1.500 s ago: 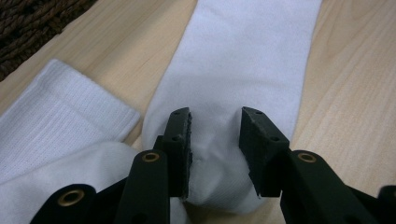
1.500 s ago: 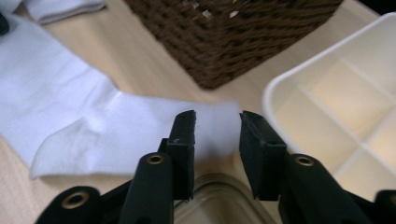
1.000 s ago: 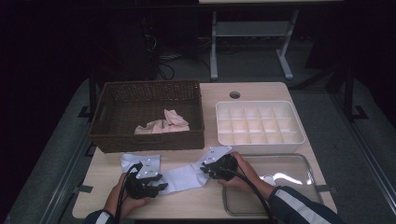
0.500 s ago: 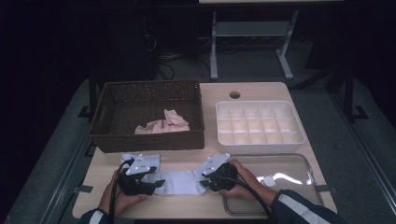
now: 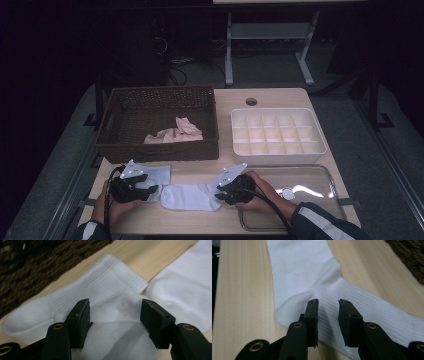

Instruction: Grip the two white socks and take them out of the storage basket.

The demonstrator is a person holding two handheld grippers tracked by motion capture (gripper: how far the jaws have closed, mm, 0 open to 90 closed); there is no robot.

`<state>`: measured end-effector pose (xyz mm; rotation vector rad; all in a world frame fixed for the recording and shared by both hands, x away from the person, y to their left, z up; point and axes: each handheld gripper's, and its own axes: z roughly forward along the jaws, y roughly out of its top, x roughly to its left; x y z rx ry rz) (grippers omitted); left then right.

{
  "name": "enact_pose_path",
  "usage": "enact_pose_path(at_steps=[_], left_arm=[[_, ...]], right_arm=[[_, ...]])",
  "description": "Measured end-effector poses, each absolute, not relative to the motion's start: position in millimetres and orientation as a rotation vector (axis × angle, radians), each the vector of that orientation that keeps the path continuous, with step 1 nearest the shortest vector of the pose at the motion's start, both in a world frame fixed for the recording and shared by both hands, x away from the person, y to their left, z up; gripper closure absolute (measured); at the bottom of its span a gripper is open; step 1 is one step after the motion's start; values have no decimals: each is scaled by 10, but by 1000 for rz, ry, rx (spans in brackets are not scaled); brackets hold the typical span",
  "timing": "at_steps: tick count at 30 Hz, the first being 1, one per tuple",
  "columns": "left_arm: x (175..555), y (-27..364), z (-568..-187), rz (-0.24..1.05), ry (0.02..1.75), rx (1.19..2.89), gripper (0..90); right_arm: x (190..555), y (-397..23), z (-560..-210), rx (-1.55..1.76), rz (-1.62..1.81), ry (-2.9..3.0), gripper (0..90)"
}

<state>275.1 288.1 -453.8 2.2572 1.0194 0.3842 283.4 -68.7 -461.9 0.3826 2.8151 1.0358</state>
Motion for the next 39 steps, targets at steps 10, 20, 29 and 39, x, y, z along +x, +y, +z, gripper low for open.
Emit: enact_pose_path(at_steps=[10, 20, 29, 39], left_arm=[[2824, 2883, -4582, 425, 1048, 2240, 620], [2925, 2681, -4586, 364, 950, 2212, 823], [3031, 2110, -4525, 281, 730, 2216, 817], [3197, 1807, -4399, 194, 611, 2161, 790]], right_arm=[[2793, -758, -4518, 329, 1088, 2793, 622], [2894, -642, -4637, 481, 1085, 2798, 688], [2801, -560, -4647, 362, 1093, 2814, 655], [2971, -790, -4376, 510, 1169, 2632, 682]])
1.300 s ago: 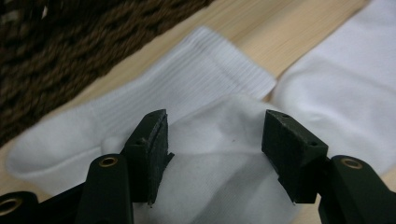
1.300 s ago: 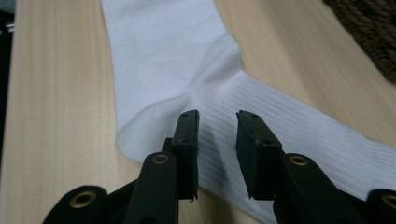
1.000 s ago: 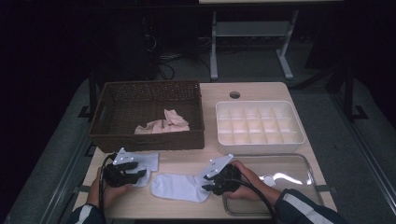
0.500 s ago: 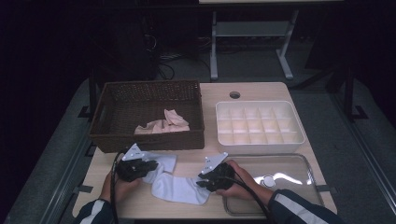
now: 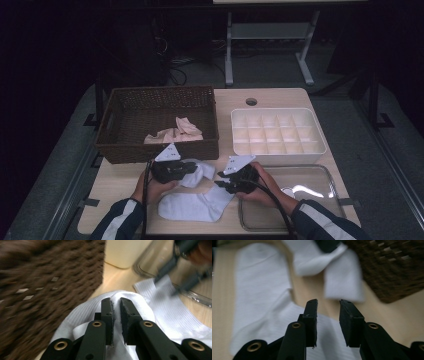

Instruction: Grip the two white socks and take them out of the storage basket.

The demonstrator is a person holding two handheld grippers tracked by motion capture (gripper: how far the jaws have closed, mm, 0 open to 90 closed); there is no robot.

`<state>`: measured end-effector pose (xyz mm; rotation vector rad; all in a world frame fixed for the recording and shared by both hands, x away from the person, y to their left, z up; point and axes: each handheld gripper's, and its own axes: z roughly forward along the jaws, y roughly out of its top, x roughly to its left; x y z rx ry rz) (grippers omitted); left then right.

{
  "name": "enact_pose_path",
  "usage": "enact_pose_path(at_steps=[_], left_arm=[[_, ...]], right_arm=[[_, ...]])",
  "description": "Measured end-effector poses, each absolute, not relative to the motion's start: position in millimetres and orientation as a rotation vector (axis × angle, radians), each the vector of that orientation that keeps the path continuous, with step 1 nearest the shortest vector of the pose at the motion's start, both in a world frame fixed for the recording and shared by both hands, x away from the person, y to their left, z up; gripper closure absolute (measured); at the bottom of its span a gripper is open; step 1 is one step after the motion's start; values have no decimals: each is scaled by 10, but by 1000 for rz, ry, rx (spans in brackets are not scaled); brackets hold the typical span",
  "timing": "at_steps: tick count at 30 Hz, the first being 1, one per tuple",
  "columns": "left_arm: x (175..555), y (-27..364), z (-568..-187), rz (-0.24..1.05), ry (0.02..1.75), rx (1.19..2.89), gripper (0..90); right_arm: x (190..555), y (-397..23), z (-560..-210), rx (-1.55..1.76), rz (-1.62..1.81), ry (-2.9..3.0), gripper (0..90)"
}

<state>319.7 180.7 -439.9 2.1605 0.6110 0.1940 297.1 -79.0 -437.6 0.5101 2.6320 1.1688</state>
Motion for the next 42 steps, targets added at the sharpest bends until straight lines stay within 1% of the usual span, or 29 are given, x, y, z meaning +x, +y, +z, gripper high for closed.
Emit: enact_pose_path(at_steps=[1, 2, 5, 6, 8, 9, 10, 11, 13, 19, 22, 23, 26, 28, 29, 30, 33, 36, 38, 42], left_arm=[[3193, 1777, -4427, 211, 620, 2179, 744], [3191, 1762, -4440, 226, 639, 2196, 648], [3169, 1782, -4425, 255, 688, 2201, 460], [3148, 1809, -4394, 259, 685, 2199, 430], [3077, 1836, -4335, 301, 665, 2221, 426], [3028, 1843, -4306, 308, 640, 2235, 433], [2982, 1852, -4285, 279, 614, 2227, 515], [2938, 1848, -4273, 250, 594, 2225, 561], [2906, 1816, -4295, 219, 572, 2241, 601], [2916, 1630, -4485, 137, 545, 2327, 570], [2962, 1573, -4592, 141, 576, 2376, 596], [2983, 1583, -4598, 134, 586, 2361, 611], [3039, 1622, -4600, 119, 630, 2343, 688], [3042, 1640, -4599, 134, 645, 2345, 791], [3042, 1653, -4589, 143, 633, 2355, 830], [3033, 1662, -4576, 169, 626, 2370, 847], [3003, 1734, -4493, 219, 625, 2337, 856], [2941, 1881, -4358, 264, 645, 2269, 854], [2913, 2013, -4304, 294, 686, 2219, 853], [2905, 2271, -4263, 350, 758, 2177, 848]], right_arm=[[2997, -820, -4344, 538, 1179, 2611, 690], [3022, -835, -4330, 551, 1179, 2601, 697], [3072, -819, -4345, 557, 1155, 2602, 716], [3085, -798, -4364, 554, 1134, 2608, 732], [3107, -746, -4405, 532, 1101, 2631, 769], [3116, -714, -4423, 515, 1077, 2642, 791], [3127, -675, -4440, 503, 1062, 2644, 817], [3144, -641, -4452, 489, 1049, 2645, 836], [3189, -576, -4487, 467, 1034, 2654, 844], [3251, -455, -4560, 481, 1006, 2668, 830], [3280, -419, -4606, 484, 980, 2688, 812], [3292, -428, -4603, 499, 984, 2693, 811], [3303, -460, -4600, 521, 972, 2691, 809], [3315, -483, -4598, 534, 961, 2690, 806], [3317, -489, -4597, 535, 954, 2690, 804], [3318, -493, -4596, 534, 948, 2687, 802], [3322, -510, -4591, 538, 937, 2685, 796], [3343, -549, -4586, 556, 923, 2682, 791], [3359, -572, -4581, 571, 909, 2679, 788], [3375, -624, -4565, 583, 897, 2682, 766]])
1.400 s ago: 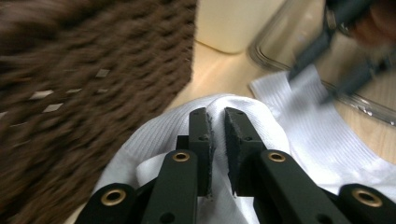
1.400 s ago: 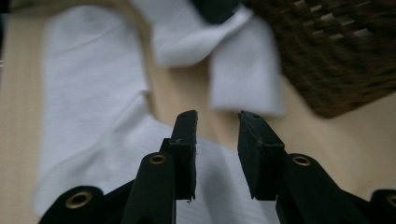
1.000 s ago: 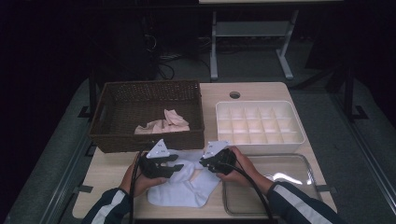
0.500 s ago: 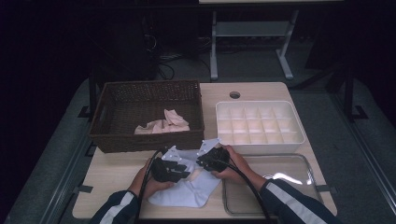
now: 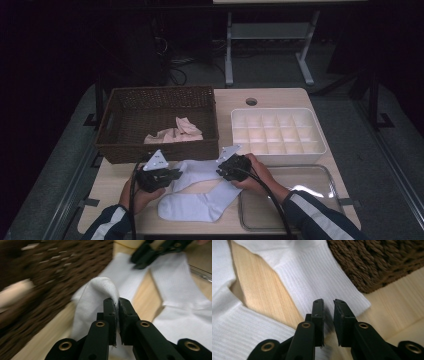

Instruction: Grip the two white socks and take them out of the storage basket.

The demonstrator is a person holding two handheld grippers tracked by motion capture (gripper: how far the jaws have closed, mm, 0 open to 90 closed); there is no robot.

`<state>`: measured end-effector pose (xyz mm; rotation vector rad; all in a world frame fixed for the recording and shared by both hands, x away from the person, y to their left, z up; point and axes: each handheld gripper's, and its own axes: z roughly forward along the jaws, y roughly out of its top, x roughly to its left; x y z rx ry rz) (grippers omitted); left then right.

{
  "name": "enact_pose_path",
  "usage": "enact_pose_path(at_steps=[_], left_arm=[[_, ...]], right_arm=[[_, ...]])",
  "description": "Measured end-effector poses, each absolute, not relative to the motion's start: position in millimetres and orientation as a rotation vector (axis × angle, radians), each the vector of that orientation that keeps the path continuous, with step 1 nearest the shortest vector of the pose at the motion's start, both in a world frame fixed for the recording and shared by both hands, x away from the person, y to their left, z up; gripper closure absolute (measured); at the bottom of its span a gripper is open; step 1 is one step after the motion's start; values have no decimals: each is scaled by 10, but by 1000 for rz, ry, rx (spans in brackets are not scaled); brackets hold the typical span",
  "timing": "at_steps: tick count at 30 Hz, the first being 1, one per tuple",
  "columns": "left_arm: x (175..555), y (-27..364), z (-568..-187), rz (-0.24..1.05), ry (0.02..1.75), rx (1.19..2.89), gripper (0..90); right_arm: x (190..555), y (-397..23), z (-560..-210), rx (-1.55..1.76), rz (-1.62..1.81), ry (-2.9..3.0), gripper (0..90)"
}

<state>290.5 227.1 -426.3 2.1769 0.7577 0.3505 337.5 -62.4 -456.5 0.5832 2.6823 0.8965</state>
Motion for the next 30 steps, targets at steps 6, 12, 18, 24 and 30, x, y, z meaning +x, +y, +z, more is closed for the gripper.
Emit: enact_pose_path(at_steps=[6, 12, 18, 24, 30], left_arm=[[2922, 2548, -4318, 361, 867, 2122, 815], [2928, 2706, -4409, 396, 947, 2149, 781], [2920, 2807, -4400, 455, 1007, 2128, 569], [2751, 2727, -4317, 399, 801, 2155, 553], [2718, 2767, -4309, 444, 852, 2150, 454]], right_arm=[[3349, -668, -4473, 611, 960, 2635, 739], [3348, -571, -4574, 574, 909, 2668, 718], [3321, -617, -4489, 547, 984, 2661, 707], [3258, -588, -4456, 415, 1059, 2768, 704], [3258, -487, -4554, 336, 1031, 2806, 617]])
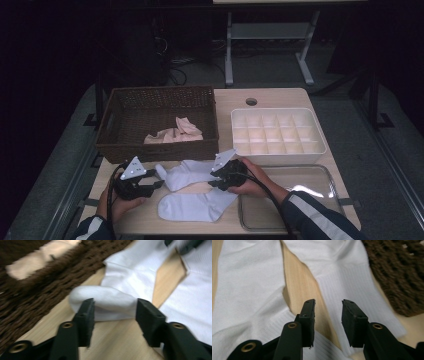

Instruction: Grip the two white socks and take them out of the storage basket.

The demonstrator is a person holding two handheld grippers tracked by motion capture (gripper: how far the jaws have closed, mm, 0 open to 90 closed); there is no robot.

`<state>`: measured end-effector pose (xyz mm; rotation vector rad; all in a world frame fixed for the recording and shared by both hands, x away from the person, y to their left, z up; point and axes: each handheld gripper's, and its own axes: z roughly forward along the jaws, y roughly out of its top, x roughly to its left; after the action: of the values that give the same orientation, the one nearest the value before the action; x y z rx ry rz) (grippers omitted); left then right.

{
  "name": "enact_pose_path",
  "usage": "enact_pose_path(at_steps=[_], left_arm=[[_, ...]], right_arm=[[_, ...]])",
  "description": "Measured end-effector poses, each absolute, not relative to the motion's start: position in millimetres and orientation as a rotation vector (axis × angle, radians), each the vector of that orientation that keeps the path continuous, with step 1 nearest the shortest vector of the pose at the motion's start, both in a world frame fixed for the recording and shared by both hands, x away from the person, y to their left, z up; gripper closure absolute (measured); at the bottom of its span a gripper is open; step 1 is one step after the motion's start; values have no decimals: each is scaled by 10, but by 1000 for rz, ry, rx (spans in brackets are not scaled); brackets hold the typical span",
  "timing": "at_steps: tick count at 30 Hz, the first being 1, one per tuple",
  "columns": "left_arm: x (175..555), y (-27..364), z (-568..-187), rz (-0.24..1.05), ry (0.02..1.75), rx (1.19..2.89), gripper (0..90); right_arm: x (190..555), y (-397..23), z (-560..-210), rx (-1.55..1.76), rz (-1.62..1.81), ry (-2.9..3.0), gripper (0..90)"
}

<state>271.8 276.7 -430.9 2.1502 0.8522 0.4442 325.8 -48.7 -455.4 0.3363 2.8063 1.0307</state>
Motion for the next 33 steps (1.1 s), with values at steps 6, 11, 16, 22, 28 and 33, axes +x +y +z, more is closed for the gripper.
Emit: enact_pose_path(at_steps=[6, 11, 16, 22, 28, 33], left_arm=[[2672, 2813, -4194, 467, 792, 2086, 371], [2674, 2577, -4360, 370, 623, 2267, 368], [2741, 2507, -4572, 289, 583, 2405, 389], [2772, 2619, -4565, 303, 674, 2351, 367], [2789, 2456, -4465, 321, 646, 2255, 329], [2832, 2078, -4476, 339, 548, 2326, 325]], right_arm=[[3296, -458, -4619, 382, 1007, 2802, 714], [3300, -448, -4611, 413, 978, 2780, 837], [3280, -470, -4544, 411, 1009, 2758, 893], [3272, -554, -4379, 425, 1103, 2717, 897], [3213, -598, -4159, 425, 1205, 2685, 900], [3197, -647, -4067, 426, 1241, 2669, 900]])
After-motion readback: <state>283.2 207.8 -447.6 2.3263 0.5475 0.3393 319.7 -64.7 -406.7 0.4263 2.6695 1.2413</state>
